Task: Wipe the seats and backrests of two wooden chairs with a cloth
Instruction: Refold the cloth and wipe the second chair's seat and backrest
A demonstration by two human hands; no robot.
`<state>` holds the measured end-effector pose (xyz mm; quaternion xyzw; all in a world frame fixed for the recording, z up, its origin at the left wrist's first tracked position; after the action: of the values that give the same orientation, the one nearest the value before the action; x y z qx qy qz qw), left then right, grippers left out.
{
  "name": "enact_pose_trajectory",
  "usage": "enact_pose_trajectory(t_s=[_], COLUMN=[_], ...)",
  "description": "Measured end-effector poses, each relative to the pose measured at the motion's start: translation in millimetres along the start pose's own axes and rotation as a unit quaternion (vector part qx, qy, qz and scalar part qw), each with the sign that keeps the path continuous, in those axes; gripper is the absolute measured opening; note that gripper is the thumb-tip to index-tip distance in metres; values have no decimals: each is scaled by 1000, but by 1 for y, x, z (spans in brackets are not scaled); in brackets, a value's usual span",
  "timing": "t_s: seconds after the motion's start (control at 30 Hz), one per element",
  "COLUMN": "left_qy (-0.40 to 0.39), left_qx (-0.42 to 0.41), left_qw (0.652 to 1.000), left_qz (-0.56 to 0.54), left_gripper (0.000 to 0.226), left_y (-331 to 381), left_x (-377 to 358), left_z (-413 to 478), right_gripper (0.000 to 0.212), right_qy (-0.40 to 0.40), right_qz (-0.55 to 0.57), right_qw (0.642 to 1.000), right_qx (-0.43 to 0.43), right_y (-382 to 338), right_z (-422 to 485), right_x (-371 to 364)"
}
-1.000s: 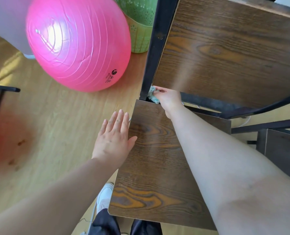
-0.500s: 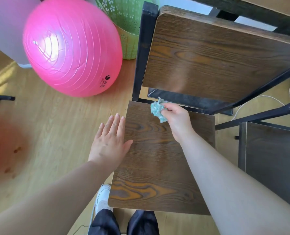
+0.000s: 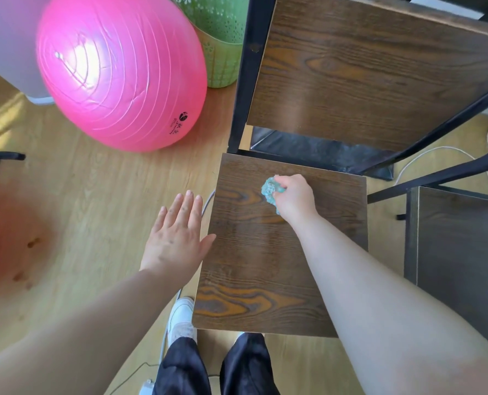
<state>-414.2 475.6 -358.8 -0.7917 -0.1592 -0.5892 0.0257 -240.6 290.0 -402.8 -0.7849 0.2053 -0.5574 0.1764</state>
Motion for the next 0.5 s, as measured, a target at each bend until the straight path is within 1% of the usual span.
enact_pose_trajectory(t_s=[0.07,0.17,0.27,0.37,0.5], left_qy=[5,12,17,14,11], left_qx=[5,11,17,26,35], left_qw=[1000,1000,1000,1000,999], left_qz=[-7,0,-2,-10,-14], left_gripper=[75,75,75,75,74], left_y=[-4,-10,-14,-20,-28], left_x=[0,0,2,4,8], left_z=[0,1,3,1,-3], right_gripper=[45,44,42,38,29], right_qy=[-2,-10,-29,-85,-146], right_qz=[-6,-13,-27,-48,-80], right_qw=[1000,1000,996,984,960], right_qx=[-6,18,81,152,225], right_y=[-8,-25,-55,-81,-79], right_z=[4,10,16,11,-28], right_x=[-3,-8,-22,-44,-60])
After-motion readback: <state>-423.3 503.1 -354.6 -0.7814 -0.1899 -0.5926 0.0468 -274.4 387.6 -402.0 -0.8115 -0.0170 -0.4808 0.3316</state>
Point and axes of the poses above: each hand's wrist, its own z-axis towards the middle knuckle, its own x-axis out of the back of the hand, y = z × x, the point moved 2 cm from there along z, towards the middle knuckle, and after that the axes turned 8 degrees about y, right-handed, at the moved point
